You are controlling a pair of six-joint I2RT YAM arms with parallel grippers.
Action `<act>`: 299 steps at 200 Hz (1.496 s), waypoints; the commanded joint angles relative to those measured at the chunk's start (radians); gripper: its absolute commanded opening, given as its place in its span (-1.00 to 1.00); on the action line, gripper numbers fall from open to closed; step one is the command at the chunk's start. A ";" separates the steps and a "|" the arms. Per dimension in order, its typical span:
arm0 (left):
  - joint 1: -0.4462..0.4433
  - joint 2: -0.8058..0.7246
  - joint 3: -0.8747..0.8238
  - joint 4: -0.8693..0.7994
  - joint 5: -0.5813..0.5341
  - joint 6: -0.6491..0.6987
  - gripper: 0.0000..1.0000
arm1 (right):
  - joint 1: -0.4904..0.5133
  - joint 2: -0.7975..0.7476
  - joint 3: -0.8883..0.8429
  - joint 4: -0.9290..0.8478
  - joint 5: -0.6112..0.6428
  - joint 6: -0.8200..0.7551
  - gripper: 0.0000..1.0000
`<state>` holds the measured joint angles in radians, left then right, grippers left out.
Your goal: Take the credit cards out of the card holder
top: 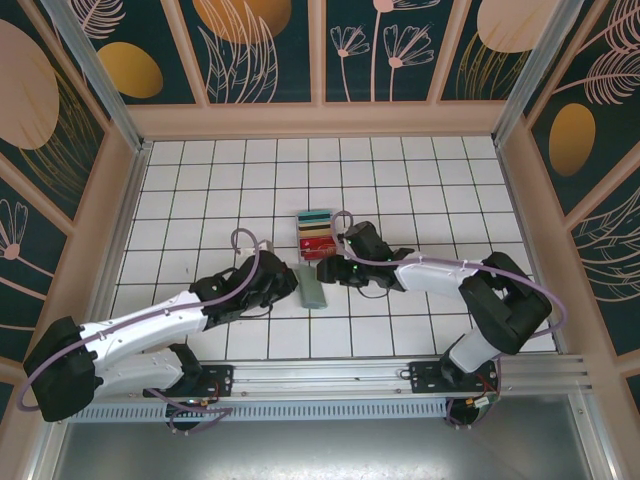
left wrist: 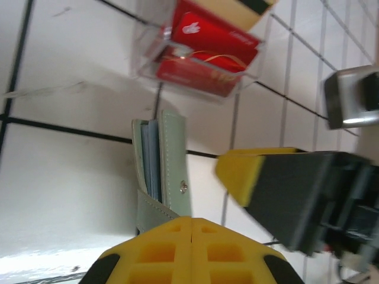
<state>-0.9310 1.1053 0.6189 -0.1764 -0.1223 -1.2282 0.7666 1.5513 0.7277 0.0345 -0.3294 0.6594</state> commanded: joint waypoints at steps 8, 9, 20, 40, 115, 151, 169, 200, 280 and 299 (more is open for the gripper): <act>0.005 0.003 0.051 0.037 0.033 0.042 -1.00 | 0.045 -0.003 0.062 -0.064 0.047 -0.019 0.27; 0.005 0.004 0.052 0.037 0.034 0.043 -1.00 | 0.046 -0.002 0.063 -0.066 0.049 -0.019 0.28; 0.005 0.010 0.055 0.040 0.042 0.047 -1.00 | 0.061 0.009 0.080 -0.075 0.062 -0.024 0.32; 0.006 0.014 0.050 0.036 0.042 0.043 -1.00 | 0.069 0.027 0.088 -0.071 0.062 -0.022 0.32; 0.005 0.014 0.039 0.029 0.041 0.035 -1.00 | 0.069 0.009 0.090 -0.046 0.017 -0.028 0.44; 0.006 0.010 0.036 0.023 0.036 0.036 -1.00 | 0.073 -0.003 0.093 -0.026 -0.006 -0.032 0.52; 0.006 0.010 0.034 0.023 0.038 0.036 -1.00 | 0.073 0.006 0.093 -0.028 -0.004 -0.035 0.52; 0.006 0.008 0.033 0.011 0.034 0.038 -1.00 | 0.074 0.010 0.086 -0.047 0.033 -0.035 0.27; 0.010 0.038 0.015 -0.062 -0.017 0.101 -1.00 | 0.052 -0.085 0.024 -0.118 0.163 -0.028 -0.66; 0.020 0.073 0.007 -0.033 -0.005 0.133 -1.00 | 0.040 -0.124 -0.012 -0.117 0.174 -0.008 -0.76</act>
<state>-0.9237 1.1385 0.6456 -0.2108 -0.1158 -1.1561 0.8246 1.4921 0.7567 -0.0612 -0.1978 0.6357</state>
